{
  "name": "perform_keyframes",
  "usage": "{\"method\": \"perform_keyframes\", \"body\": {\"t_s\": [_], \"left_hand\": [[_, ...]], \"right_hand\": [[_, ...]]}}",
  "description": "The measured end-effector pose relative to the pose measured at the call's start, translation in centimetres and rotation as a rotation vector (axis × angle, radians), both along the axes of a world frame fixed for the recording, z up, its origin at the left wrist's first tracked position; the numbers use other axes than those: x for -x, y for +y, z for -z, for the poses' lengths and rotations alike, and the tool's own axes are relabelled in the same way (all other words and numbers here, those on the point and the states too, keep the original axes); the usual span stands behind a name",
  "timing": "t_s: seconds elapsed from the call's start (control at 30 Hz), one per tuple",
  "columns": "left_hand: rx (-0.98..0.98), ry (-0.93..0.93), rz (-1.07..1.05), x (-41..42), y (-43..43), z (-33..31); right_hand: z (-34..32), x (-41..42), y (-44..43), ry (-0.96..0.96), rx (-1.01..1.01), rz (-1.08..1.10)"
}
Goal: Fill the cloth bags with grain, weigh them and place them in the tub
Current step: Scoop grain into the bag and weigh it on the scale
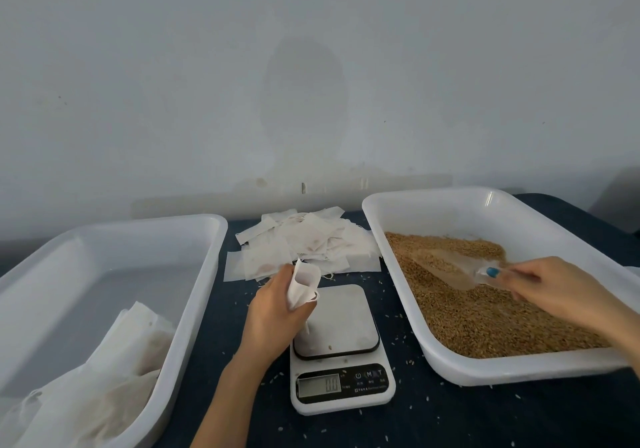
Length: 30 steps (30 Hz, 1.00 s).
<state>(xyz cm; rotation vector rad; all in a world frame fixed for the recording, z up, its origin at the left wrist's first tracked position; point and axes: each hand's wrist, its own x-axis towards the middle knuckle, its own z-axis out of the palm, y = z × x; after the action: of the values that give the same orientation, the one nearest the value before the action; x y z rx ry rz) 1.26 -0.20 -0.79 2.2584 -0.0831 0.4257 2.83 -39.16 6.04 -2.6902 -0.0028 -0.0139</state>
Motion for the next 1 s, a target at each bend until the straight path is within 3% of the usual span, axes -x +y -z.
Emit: {"method": "perform_keyframes", "body": {"t_s": [0.2,0.37,0.57,1.0], "left_hand": [[0.059,0.014,0.117,0.1,-0.5,-0.9],[0.065,0.034,0.188,0.0,-1.1,-1.5],[0.053,0.051,0.199,0.0,-0.9,-1.5],[0.035,0.059,0.215,0.2,-1.2,-1.2]], "right_hand": [[-0.3,-0.1,-0.3,-0.072,-0.216,0.009],[-4.2,-0.4,1.8,-0.028,-0.367,-0.173],[-8.5,-1.3,6.0,0.147,-0.279,-0.498],[-12.3,-2.5,8.4,0.185,-0.057,-0.68]]}}
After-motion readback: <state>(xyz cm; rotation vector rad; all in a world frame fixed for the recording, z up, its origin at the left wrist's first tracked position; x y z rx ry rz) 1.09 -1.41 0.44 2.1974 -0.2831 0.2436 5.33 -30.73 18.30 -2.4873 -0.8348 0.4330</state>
